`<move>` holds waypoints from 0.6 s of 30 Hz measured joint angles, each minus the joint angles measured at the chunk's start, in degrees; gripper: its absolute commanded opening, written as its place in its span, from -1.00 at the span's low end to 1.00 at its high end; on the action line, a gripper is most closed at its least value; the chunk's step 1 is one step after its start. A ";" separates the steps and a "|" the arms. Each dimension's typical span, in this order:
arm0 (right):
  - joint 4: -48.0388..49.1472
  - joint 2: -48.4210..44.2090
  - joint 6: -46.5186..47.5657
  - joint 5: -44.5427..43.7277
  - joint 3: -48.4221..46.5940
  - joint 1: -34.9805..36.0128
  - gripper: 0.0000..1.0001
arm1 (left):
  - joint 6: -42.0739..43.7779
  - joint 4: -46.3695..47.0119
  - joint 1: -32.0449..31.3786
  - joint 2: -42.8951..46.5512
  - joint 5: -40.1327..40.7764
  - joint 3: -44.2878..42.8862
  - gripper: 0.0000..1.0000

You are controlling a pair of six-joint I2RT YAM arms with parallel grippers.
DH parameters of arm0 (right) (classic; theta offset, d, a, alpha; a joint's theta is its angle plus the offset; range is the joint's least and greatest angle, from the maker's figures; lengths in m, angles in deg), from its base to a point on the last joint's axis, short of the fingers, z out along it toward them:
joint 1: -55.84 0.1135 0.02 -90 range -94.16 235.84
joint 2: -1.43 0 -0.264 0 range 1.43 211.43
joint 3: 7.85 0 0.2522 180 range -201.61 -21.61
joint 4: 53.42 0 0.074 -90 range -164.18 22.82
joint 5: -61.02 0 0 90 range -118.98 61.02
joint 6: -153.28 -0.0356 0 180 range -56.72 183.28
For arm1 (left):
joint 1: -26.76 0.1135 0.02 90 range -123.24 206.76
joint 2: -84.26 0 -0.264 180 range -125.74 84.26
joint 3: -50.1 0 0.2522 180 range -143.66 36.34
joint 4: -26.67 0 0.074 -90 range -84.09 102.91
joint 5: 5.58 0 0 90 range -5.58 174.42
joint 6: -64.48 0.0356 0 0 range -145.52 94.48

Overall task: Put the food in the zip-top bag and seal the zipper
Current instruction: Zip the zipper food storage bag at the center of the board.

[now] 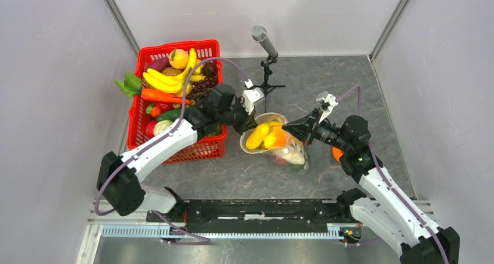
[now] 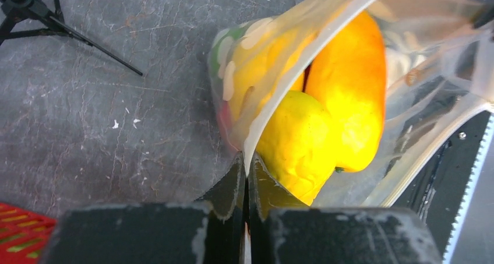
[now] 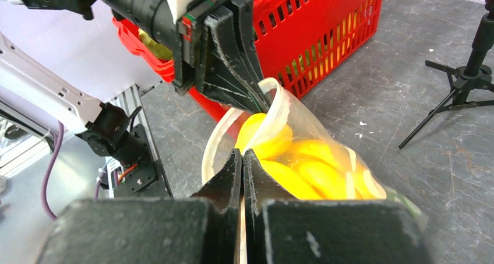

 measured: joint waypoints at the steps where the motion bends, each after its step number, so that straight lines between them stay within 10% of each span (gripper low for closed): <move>1: 0.42 0.31 -0.50 -0.13 0.09 0.00 -1.00 | -0.79 -0.98 0.00 0.46 0.52 -0.50 -0.95; 12: 2.29 -0.20 -1.57 -0.31 1.92 -0.15 -0.86 | -9.70 -8.46 1.16 1.97 4.74 -10.58 -0.95; 18: 0.20 -1.53 0.35 -2.49 1.90 -0.15 -0.37 | -13.51 -9.94 1.44 1.97 6.25 -10.58 -0.96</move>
